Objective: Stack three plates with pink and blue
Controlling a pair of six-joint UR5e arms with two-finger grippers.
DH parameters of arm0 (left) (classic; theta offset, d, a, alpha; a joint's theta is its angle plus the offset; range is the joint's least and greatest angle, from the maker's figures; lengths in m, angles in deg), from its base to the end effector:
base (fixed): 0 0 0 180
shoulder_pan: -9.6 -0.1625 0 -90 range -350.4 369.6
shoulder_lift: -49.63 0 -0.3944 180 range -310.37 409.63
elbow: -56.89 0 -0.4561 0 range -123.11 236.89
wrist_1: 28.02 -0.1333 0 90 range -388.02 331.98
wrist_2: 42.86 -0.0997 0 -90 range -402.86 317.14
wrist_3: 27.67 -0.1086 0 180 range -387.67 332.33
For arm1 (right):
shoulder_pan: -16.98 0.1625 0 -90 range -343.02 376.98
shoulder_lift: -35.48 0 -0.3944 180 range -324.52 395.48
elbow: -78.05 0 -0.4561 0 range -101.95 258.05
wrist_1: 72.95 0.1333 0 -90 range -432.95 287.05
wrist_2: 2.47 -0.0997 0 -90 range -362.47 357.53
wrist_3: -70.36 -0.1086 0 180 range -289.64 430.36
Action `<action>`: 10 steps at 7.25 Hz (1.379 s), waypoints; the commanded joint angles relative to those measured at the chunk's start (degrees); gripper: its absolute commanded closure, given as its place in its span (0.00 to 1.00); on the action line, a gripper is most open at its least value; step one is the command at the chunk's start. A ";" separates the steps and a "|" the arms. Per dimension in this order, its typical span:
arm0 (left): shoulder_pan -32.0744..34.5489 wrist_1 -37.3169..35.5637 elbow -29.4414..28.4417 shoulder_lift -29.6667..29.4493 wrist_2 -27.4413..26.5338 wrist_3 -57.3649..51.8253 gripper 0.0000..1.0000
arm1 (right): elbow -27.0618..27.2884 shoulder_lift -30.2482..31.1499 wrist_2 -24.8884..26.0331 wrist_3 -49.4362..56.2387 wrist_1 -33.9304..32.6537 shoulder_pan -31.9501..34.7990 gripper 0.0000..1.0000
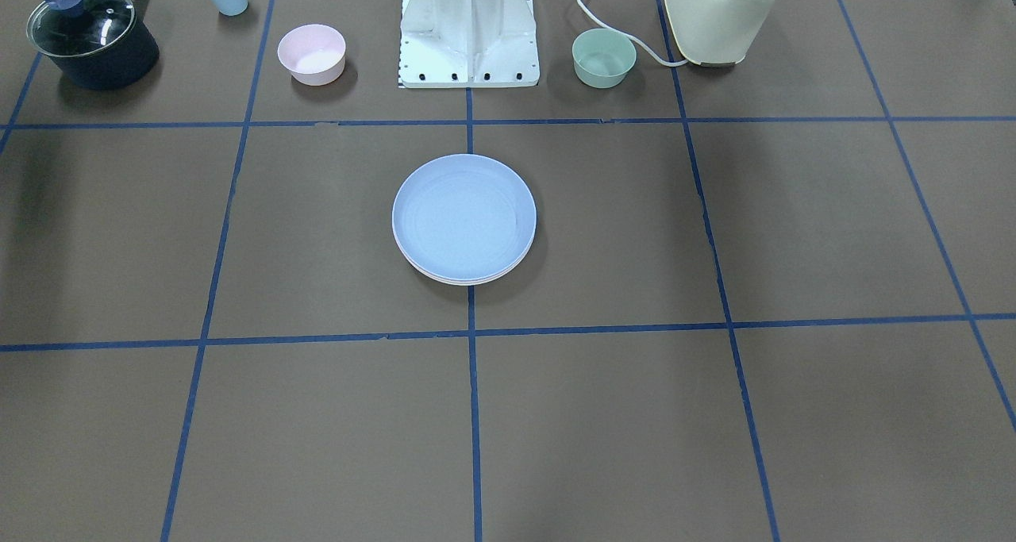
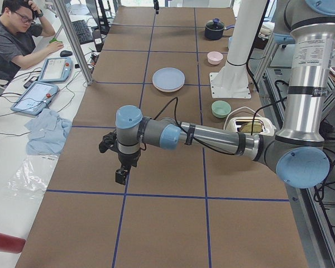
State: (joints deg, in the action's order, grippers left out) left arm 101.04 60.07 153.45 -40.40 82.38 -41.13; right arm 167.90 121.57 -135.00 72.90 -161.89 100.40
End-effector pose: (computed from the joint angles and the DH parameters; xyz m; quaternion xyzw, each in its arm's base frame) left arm -0.0847 -0.5579 0.5848 0.0778 0.2949 0.1120 0.9458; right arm -0.0079 -0.5911 0.5974 0.0264 -0.3635 -0.0892 0.9269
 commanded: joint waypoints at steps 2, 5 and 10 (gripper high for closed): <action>1.82 -0.54 -1.53 1.08 5.40 -0.08 0.00 | -0.74 2.49 -0.19 -0.61 -0.09 1.92 0.00; 1.64 -0.11 -2.33 1.08 12.65 5.64 0.00 | -0.74 3.64 -0.28 -0.53 0.00 2.01 0.00; 1.73 5.43 -3.56 1.69 13.01 5.28 0.00 | -0.56 3.64 -0.10 -0.61 0.08 2.54 0.00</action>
State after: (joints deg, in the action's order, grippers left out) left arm 102.78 64.81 150.15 -39.06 95.45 -35.77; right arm 167.35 125.22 -135.11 72.36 -161.82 102.92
